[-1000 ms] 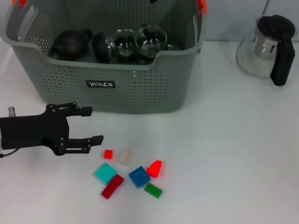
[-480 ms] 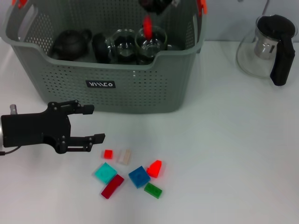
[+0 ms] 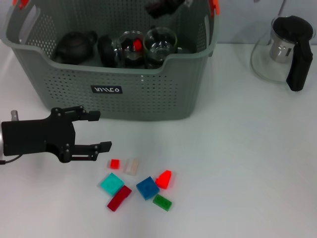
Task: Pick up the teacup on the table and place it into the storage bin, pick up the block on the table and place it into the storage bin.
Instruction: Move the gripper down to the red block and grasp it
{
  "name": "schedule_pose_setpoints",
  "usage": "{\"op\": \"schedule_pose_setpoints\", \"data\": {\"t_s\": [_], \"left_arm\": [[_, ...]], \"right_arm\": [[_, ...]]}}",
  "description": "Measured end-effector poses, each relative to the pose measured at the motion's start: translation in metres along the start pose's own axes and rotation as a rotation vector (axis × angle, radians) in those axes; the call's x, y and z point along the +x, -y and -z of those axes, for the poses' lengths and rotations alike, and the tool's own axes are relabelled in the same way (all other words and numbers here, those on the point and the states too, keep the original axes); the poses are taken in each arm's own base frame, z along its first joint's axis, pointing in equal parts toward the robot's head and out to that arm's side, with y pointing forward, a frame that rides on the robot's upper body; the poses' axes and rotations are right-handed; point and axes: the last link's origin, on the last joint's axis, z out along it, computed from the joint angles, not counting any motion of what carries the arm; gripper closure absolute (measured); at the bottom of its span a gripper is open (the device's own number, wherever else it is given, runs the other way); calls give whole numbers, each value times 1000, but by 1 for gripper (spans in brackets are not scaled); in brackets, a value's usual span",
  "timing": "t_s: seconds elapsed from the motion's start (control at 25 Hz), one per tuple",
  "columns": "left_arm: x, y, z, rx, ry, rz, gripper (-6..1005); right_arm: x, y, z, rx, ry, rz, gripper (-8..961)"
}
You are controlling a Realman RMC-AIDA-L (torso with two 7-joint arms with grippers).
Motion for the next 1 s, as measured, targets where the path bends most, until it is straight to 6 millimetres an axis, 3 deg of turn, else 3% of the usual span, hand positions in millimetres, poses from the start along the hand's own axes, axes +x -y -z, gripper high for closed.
{"op": "schedule_pose_setpoints", "data": {"t_s": [0.12,0.36,0.56,0.76,1.0], "left_arm": [[0,0,0,1,0,0,170],[0,1,1,3,2,0,170],[0,1,2,3,7,-4,170],[0,1,3,3,11,-4,170],[-1,0,3,3,11,-4,169]], "right_arm": [[-7,-1,14,-4,48,-4,121],[-15,-22,71,-115,185,-24,119],[3,-50,108,-265,164,-22,121],[35,-72,115,-422,-30,-34,124],[64,-104,92,-546,-253,-38,127]]}}
